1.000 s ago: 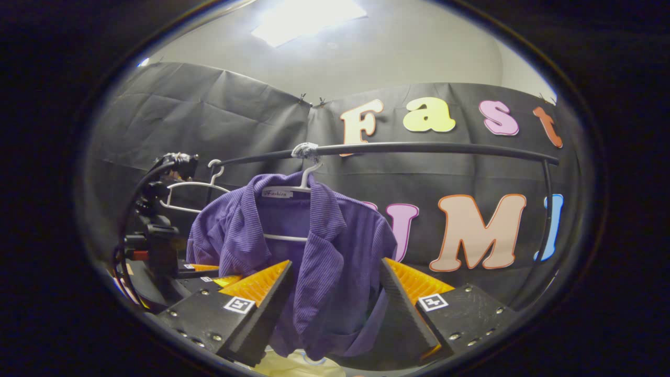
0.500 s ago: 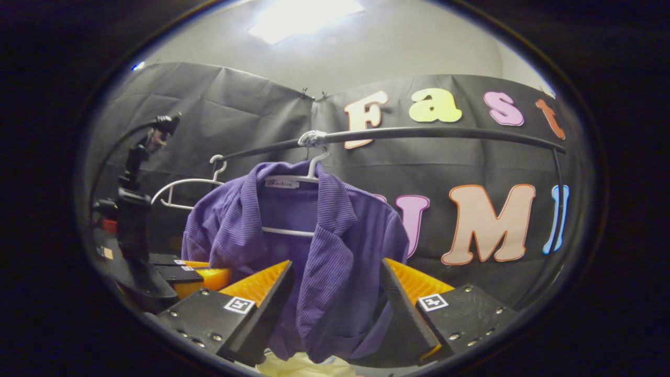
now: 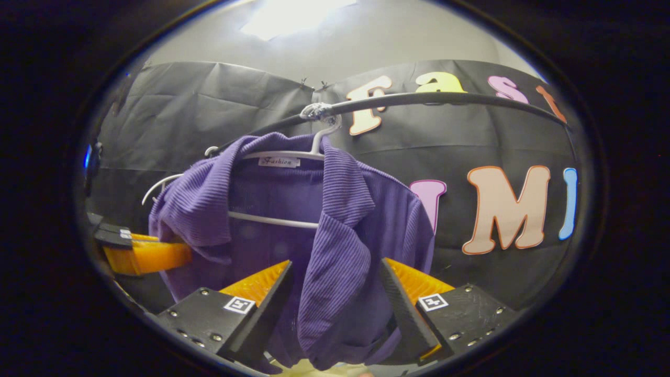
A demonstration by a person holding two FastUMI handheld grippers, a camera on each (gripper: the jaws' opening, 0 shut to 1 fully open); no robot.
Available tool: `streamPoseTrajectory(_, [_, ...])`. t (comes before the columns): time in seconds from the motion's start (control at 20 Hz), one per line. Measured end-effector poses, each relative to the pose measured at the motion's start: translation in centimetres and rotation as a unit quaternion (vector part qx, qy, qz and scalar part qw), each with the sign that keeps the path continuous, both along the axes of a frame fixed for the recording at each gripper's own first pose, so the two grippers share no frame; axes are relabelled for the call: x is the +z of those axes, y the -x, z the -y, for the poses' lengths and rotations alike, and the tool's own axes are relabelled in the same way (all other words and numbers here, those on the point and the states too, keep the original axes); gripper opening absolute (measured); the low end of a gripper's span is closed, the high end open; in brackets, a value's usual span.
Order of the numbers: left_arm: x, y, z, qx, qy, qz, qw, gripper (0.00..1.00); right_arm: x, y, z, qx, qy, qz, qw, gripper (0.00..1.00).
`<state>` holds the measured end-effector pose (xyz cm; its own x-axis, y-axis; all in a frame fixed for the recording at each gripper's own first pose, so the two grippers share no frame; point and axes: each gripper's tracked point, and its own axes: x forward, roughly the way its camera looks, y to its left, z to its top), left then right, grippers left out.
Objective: Grasp the clothes on the hanger with both hands and then place them into the laundry hamper below.
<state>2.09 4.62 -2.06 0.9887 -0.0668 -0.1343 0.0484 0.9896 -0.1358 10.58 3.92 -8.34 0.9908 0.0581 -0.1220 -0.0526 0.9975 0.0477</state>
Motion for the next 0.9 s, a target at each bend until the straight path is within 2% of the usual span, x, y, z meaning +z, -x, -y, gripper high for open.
streamPoseTrajectory(0.05, [0.6,0.1,-0.2,0.002,-0.004,0.006,1.0,0.03,-0.2,-0.5,-0.2,0.002,0.0,0.0,1.0,0.98])
streamPoseTrajectory(0.1, [1.2,0.3,-0.5,0.004,-0.006,0.01,1.0,0.0,-0.5,-1.1,-0.4,0.002,0.0,0.0,1.0,0.98])
streamPoseTrajectory(0.5, [5.8,0.6,-2.9,0.032,-0.001,0.046,0.998,0.0,-3.8,-3.6,-0.1,-0.013,0.007,-0.031,0.999,0.96])
streamPoseTrajectory(0.55, [6.3,0.6,-3.4,0.039,0.001,0.049,0.998,0.0,-4.1,-3.7,0.0,-0.015,0.005,-0.037,0.999,0.93])
streamPoseTrajectory(0.65, [7.0,0.4,-4.3,0.049,0.004,0.056,0.997,0.0,-4.5,-3.8,0.3,-0.022,-0.001,-0.05,0.998,0.75])
streamPoseTrajectory(0.7, [7.2,0.3,-4.7,0.054,0.004,0.058,0.997,0.03,-4.7,-3.9,0.5,-0.026,-0.005,-0.057,0.998,0.72])
streamPoseTrajectory(0.75, [7.5,0.2,-4.9,0.058,0.003,0.061,0.996,0.0,-5.1,-3.9,0.8,-0.031,-0.009,-0.067,0.997,0.71])
streamPoseTrajectory(0.8, [7.6,0.1,-5.3,0.063,0.002,0.061,0.996,0.03,-5.0,-3.7,1.1,-0.035,-0.012,-0.072,0.997,0.71])
streamPoseTrajectory(0.9, [7.8,-0.1,-5.9,0.07,0.003,0.062,0.996,0.0,-5.0,-4.2,2.0,-0.042,-0.014,-0.073,0.996,0.47])
